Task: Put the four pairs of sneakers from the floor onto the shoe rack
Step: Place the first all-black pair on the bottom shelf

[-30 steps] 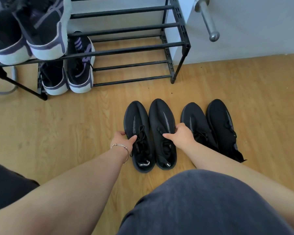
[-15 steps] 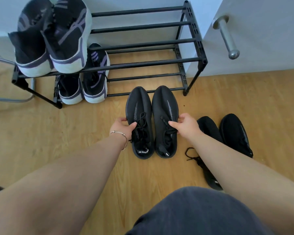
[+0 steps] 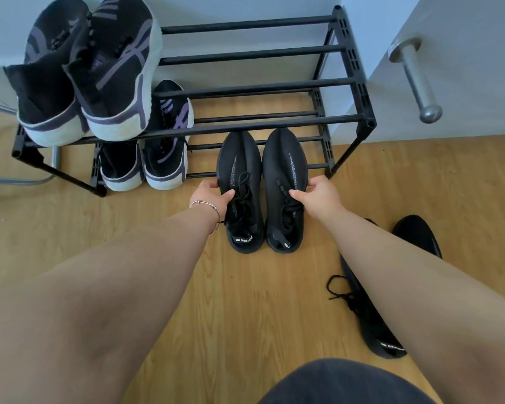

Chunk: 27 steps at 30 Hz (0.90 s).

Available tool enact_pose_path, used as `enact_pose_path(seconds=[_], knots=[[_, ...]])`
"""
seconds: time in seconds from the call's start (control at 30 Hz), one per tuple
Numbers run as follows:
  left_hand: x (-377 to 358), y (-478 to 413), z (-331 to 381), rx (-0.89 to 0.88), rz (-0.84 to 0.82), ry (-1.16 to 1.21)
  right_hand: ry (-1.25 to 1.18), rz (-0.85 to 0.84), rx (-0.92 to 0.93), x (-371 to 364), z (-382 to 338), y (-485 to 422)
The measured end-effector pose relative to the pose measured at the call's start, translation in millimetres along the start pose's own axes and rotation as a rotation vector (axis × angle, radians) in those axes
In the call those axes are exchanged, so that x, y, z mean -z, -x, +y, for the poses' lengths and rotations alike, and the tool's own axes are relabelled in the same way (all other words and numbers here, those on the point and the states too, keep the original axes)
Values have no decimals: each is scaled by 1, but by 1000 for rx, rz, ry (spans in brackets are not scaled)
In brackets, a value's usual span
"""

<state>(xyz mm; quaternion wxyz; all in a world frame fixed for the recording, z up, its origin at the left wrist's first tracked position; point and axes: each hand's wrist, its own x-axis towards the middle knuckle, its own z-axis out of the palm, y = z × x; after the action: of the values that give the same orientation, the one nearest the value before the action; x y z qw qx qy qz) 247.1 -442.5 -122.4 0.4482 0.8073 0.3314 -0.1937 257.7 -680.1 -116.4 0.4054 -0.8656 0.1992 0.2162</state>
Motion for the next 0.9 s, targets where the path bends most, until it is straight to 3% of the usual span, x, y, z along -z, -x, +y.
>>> enact_pose_path(seconds=[0.4,0.63,0.8,0.9], knots=[[4,47,-24,-10,-124,37,-266,-171,-136,-11,34,57],[-14,71,-60,-48,-154,-150,-59,-197,0,-26,61,84],[-18,76,-71,-46,-93,-368,12,-138,-15,-37,59,75],[-17,71,-69,-45,-114,-367,8,-112,-34,-41,58,70]])
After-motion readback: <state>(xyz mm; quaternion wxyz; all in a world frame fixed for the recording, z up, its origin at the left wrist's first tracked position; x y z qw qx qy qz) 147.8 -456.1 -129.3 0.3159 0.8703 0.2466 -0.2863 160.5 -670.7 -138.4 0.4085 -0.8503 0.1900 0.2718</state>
